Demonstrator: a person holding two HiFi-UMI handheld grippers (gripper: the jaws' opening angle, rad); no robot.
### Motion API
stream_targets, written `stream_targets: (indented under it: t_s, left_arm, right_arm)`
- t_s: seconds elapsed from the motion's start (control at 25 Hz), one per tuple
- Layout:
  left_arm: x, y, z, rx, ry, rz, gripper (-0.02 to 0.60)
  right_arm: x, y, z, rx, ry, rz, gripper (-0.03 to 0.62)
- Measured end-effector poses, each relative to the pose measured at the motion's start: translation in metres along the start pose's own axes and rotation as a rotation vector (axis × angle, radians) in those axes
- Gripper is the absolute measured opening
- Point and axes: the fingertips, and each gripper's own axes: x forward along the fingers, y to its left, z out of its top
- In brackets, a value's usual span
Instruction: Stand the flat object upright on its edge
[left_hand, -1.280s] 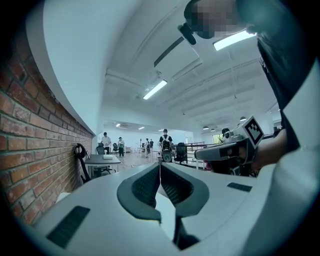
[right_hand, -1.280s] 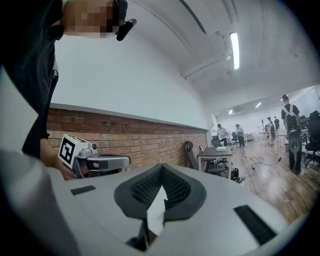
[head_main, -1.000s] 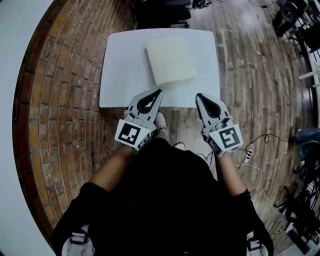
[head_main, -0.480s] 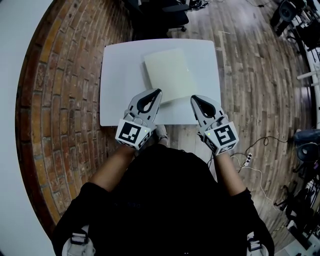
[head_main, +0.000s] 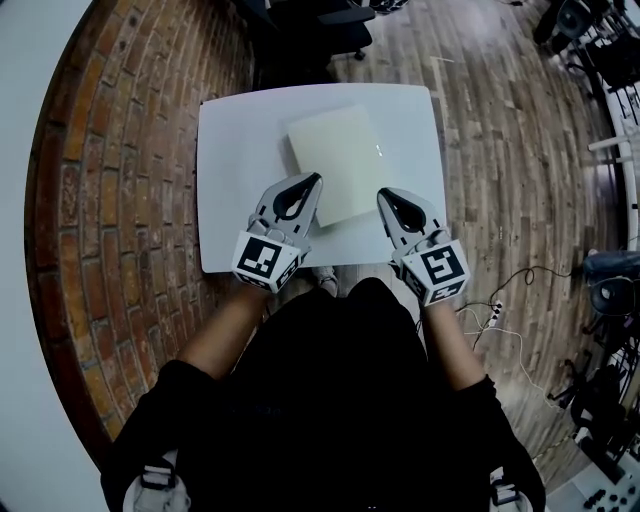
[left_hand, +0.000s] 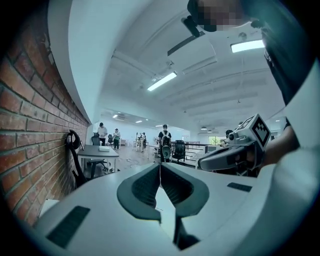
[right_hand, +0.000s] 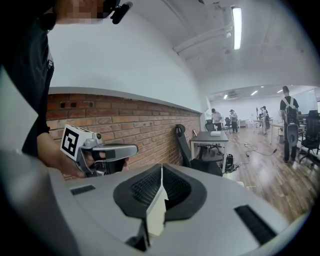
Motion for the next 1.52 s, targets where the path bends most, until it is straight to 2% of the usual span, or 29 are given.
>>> stream_targets:
  t_s: [0.48,0.72,0.92,1.12,1.52]
  left_arm:
    - [0.027,0.042,-0.023,-0.066,0.071,0.103,0.02]
    - [0.044,0.062,-0.04,-0.079,0.125,0.198,0.02]
    - [0.058,0.079,-0.065,-0.113,0.202,0.268,0.021]
    - [0.066,0.103,-0.097,-0.188,0.306,0.362,0.021]
    - [0.081,0.13,-0.158,-0.333,0.481,0.466,0.021]
  right_arm:
    - [0.058,-0.048,-0.024,0.024,0.139,0.056,0.035]
    - [0.09,-0.075,-0.031,0.013,0.203,0.125,0.049]
    - [0.117,-0.09,-0.052,0.026,0.298,0.181,0.057]
    - [0.145,-0.106,-0.075,0.042,0.397,0.216,0.07]
    - [0.186,-0.14,-0.113,0.053,0.524,0.208,0.083]
